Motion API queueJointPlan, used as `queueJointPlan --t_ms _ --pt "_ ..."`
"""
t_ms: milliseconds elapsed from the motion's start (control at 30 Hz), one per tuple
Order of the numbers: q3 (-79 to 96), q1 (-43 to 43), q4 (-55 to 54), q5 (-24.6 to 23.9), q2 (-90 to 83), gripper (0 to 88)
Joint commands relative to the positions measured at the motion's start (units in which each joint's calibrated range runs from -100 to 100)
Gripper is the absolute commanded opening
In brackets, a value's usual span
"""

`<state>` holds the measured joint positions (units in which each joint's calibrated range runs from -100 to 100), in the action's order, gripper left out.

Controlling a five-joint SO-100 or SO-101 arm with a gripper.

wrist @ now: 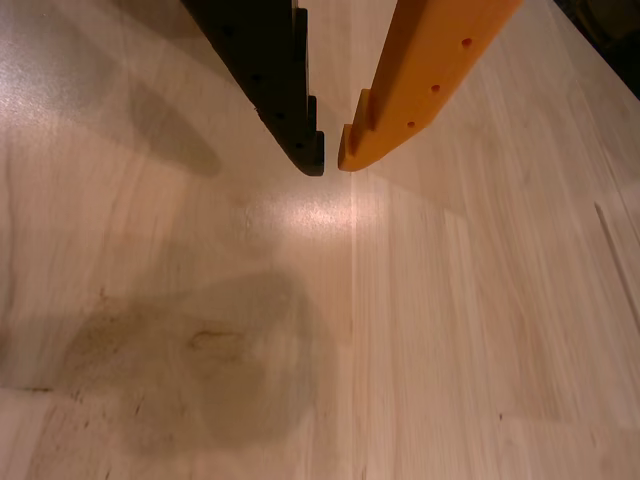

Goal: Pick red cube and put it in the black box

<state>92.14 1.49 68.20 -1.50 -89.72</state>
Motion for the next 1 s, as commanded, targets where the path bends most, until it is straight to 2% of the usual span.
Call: queueJointPlan --t_ms 0,967 --pt "0.1 -0.3 0.8 0.1 -1.7 1.0" --pt "0.3 -0.3 1.8 0.6 -3.5 1.1"
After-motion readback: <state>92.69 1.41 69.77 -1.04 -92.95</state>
